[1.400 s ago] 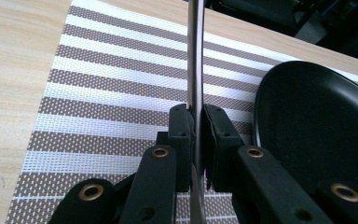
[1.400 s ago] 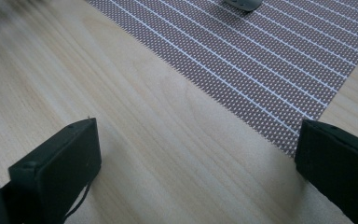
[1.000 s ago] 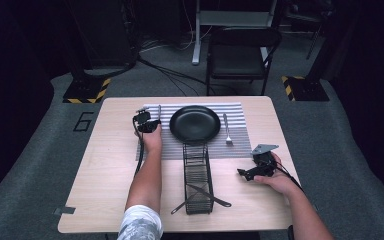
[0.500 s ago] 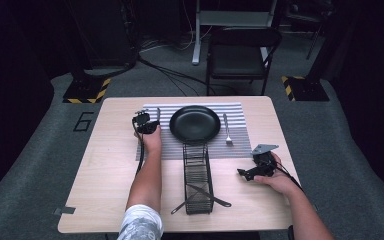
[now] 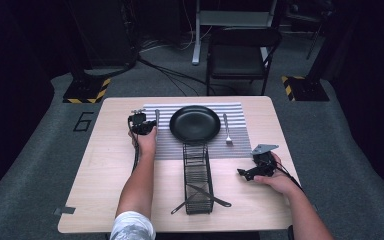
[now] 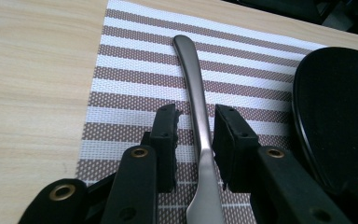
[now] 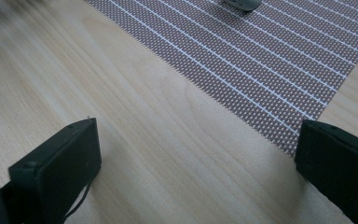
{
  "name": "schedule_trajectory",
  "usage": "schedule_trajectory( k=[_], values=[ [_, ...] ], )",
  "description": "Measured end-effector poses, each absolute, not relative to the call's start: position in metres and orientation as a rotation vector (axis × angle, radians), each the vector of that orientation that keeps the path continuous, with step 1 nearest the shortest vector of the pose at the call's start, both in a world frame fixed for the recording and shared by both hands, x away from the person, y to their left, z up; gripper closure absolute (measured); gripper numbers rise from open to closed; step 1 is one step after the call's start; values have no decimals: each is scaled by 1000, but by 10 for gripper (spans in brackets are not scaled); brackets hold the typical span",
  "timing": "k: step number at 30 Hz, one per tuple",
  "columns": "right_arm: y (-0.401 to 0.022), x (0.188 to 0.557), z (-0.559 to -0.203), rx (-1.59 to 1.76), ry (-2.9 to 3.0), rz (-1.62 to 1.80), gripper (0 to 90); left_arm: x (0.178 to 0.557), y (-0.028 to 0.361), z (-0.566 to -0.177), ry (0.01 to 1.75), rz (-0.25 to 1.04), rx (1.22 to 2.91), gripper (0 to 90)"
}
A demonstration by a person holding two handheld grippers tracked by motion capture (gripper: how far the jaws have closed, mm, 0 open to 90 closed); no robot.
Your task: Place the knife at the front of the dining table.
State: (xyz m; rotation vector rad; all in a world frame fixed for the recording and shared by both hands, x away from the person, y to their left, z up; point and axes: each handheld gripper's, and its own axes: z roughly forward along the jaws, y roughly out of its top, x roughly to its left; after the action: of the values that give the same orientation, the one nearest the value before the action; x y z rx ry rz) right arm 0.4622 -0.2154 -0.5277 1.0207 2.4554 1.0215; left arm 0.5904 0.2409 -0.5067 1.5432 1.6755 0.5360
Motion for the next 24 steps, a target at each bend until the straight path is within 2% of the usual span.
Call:
schedule_trajectory(
  k=[6, 17, 24],
  values=[
    [-215, 463, -528, 1019, 2457, 1023, 0, 579, 250, -492, 1606, 540, 1621, 675],
    [-215, 463, -528, 1020, 2457, 1023, 0, 550, 263, -464, 1483, 497, 1610, 672],
    [-215, 463, -528, 1020, 2457, 1022, 0, 524, 274, -454, 1415, 412, 1562, 636]
  ],
)
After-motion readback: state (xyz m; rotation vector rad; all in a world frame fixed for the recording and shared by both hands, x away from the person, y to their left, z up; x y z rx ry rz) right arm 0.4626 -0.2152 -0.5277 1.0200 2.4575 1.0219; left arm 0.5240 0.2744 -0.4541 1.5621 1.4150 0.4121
